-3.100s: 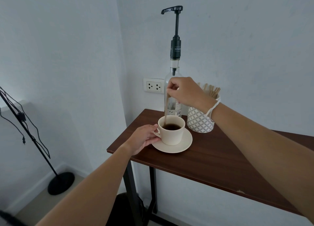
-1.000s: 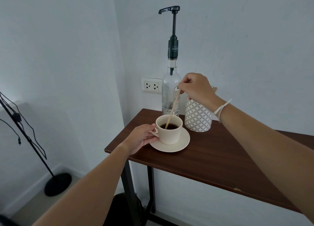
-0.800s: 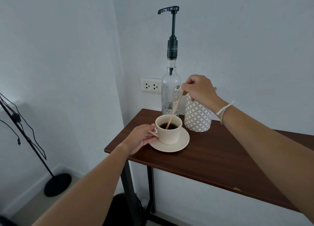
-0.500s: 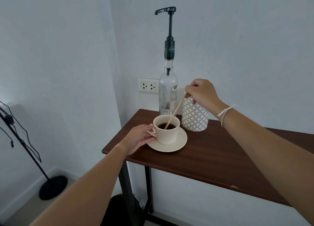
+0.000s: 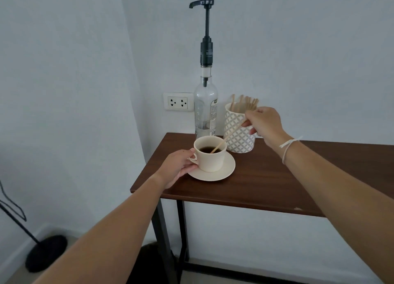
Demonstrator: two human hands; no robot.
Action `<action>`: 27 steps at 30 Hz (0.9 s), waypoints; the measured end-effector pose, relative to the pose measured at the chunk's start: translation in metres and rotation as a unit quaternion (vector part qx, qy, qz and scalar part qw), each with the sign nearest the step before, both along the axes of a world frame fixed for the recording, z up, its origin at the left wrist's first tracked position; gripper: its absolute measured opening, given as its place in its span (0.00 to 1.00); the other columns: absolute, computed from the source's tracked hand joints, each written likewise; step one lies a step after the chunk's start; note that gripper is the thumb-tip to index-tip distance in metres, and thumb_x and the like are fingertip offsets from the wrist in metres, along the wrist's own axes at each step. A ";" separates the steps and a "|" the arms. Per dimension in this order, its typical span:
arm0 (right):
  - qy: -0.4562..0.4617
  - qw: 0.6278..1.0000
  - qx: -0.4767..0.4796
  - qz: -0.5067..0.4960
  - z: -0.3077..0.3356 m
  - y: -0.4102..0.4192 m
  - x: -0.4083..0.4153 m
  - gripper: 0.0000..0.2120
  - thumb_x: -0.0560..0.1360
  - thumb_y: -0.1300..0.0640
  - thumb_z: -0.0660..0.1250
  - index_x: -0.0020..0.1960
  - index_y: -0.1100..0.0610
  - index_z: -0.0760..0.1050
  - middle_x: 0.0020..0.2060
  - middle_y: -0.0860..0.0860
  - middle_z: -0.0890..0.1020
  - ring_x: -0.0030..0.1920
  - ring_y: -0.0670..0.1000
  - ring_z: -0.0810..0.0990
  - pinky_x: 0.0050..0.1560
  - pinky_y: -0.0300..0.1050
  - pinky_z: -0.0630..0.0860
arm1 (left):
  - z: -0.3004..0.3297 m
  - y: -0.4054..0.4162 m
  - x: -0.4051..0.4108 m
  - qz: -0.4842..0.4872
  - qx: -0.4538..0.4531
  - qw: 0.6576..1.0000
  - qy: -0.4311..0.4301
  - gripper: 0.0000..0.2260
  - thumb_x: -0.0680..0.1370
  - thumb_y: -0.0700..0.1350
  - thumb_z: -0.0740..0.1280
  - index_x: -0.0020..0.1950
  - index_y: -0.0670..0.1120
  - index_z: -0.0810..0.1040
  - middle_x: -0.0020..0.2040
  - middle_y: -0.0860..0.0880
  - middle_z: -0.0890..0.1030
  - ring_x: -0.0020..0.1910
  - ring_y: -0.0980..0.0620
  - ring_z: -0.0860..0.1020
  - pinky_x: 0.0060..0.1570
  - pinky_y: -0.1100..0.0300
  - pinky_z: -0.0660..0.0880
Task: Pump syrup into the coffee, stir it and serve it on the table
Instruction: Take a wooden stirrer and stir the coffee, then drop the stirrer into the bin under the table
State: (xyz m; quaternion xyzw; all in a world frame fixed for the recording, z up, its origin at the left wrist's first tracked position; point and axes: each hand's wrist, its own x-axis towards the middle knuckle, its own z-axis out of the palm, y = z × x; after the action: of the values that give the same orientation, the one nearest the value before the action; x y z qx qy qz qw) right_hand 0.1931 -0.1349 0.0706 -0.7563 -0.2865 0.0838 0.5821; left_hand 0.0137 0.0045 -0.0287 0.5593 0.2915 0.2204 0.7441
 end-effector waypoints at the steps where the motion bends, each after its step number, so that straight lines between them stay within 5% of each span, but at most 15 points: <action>1: 0.015 1.000 0.005 -0.013 -0.003 -0.002 -0.002 0.07 0.69 0.58 0.63 0.33 0.56 0.70 0.29 0.51 0.81 0.19 0.46 0.72 0.21 0.33 0.66 | 0.000 0.001 0.000 -0.001 0.000 1.000 0.001 0.16 0.78 0.45 0.65 0.62 0.36 0.74 0.63 0.39 0.76 0.62 0.45 0.76 0.58 0.54 0.78; 5: 0.071 0.995 0.022 -0.066 -0.014 -0.014 -0.007 0.07 0.70 0.59 0.62 0.33 0.57 0.69 0.30 0.52 0.80 0.20 0.47 0.72 0.16 0.31 0.60 | 0.001 0.001 0.000 0.003 -0.002 1.000 0.011 0.07 0.79 0.43 0.64 0.50 0.39 0.76 0.60 0.39 0.76 0.60 0.45 0.77 0.59 0.54 0.76; 11: 0.141 0.985 0.018 -0.094 -0.028 -0.030 -0.014 0.06 0.70 0.59 0.60 0.35 0.57 0.71 0.30 0.51 0.80 0.14 0.42 0.70 0.18 0.32 0.61 | -0.002 0.001 -0.002 0.000 0.030 0.999 0.029 0.19 0.79 0.45 0.63 0.66 0.36 0.70 0.63 0.38 0.75 0.61 0.44 0.76 0.60 0.54 0.75; 22: 0.244 0.962 0.074 -0.094 -0.031 -0.055 -0.034 0.06 0.72 0.60 0.59 0.39 0.59 0.74 0.32 0.50 0.81 0.25 0.46 0.73 0.21 0.34 0.64 | 0.017 -0.013 -0.037 0.061 0.148 0.979 0.130 0.20 0.80 0.49 0.61 0.69 0.41 0.69 0.58 0.43 0.75 0.60 0.46 0.76 0.60 0.56 0.74; 24: 0.254 0.958 0.087 -0.104 -0.032 -0.058 -0.036 0.06 0.72 0.60 0.59 0.37 0.58 0.73 0.33 0.51 0.81 0.26 0.47 0.73 0.24 0.36 0.66 | 0.020 -0.017 -0.047 0.067 0.171 0.974 0.135 0.16 0.80 0.49 0.60 0.66 0.43 0.72 0.55 0.45 0.75 0.57 0.48 0.76 0.55 0.60 0.74; 27: 0.274 0.950 0.099 -0.115 -0.032 -0.061 -0.042 0.07 0.72 0.60 0.60 0.36 0.57 0.72 0.34 0.51 0.81 0.27 0.47 0.74 0.26 0.37 0.66 | 0.024 -0.014 -0.066 0.087 0.235 0.955 0.162 0.08 0.80 0.48 0.57 0.43 0.51 0.73 0.44 0.47 0.73 0.48 0.48 0.72 0.48 0.60 0.71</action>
State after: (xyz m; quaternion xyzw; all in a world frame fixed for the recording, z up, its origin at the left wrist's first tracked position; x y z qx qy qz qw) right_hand 0.1511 -0.1958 0.0391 -0.6708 -0.0338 0.1915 0.7157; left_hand -0.0520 -0.0097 -0.0046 0.7189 0.3953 0.2528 0.5128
